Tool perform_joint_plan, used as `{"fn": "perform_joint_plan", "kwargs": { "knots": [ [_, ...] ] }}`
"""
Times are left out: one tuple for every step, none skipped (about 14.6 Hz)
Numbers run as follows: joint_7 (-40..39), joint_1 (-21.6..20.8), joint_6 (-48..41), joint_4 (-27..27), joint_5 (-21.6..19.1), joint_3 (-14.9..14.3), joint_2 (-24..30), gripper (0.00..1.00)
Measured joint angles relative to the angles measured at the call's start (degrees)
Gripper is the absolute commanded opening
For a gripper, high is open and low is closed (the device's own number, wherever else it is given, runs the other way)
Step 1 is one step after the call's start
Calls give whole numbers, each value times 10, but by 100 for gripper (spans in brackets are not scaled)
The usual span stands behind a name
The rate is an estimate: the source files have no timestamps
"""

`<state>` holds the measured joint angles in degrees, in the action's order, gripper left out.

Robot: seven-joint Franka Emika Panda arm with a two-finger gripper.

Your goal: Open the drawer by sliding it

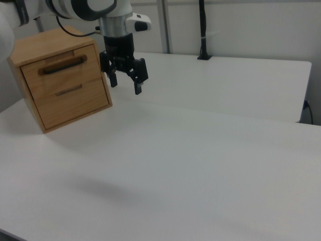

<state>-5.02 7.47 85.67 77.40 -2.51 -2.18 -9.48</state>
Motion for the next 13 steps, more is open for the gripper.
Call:
{"fn": "perform_joint_plan", "kwargs": {
  "knots": [
    [-2,0,0,0,0,2,0,100],
    [-7,0,0,0,0,3,0,100],
    [-14,0,0,0,0,5,0,100],
    [-19,0,-1,0,-4,6,0,100],
    [-23,0,-7,1,-14,6,0,100],
    [-25,0,-22,1,-22,6,0,100],
    [-27,-1,-40,0,-27,6,0,100],
    [-31,-1,-54,0,-28,6,0,100],
    [-35,-2,-61,0,-30,7,1,100],
    [-37,-7,-64,0,-32,7,1,100],
    [-38,-15,-64,1,-33,8,1,100],
    [-38,-27,-64,1,-33,9,0,100],
    [-37,-41,-64,1,-33,9,-1,100]
  ]
}}
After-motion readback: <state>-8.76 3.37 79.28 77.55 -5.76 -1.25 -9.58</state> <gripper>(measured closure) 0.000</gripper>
